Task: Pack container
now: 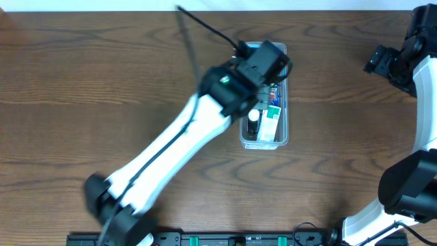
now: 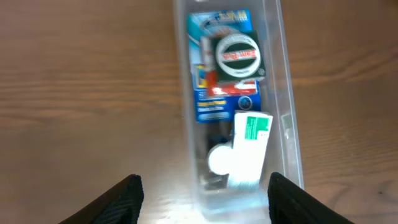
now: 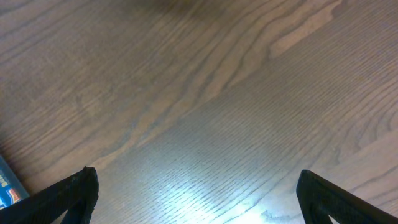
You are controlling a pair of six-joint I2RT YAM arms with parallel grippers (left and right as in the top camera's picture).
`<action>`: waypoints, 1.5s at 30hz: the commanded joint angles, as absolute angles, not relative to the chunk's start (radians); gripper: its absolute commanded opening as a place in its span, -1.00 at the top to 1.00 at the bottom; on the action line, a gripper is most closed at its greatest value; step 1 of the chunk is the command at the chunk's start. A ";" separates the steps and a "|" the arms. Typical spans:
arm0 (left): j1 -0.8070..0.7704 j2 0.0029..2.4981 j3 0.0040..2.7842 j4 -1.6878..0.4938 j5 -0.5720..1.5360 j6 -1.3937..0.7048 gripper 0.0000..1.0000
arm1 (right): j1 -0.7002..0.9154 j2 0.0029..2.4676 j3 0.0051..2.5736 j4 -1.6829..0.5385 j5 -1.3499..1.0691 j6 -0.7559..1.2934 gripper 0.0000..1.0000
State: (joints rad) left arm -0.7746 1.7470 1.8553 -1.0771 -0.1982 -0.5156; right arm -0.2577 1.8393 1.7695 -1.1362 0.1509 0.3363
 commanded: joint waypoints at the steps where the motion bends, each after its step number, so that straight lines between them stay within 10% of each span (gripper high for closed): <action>1: -0.775 1.634 1.880 -1.142 -0.282 -0.498 -0.36 | -0.262 1.844 1.763 -1.137 0.160 0.333 -0.99; 13: -0.777 1.283 1.835 -1.440 -0.281 -0.558 -0.38 | -0.262 1.844 1.763 -1.137 0.160 0.333 -0.99; 16: -0.776 1.238 1.835 -1.512 -0.278 -0.559 -0.96 | -0.262 1.844 1.763 -1.137 0.160 0.333 -0.99; 45: -0.776 1.136 1.663 -1.495 -0.269 -0.341 -0.96 | -0.262 1.844 1.763 -1.137 0.160 0.333 -0.99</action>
State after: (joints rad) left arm -0.7746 1.1725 1.7405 -1.5497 -0.2691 -0.4469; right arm -0.2577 1.8393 1.7695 -1.1362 0.1513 0.3363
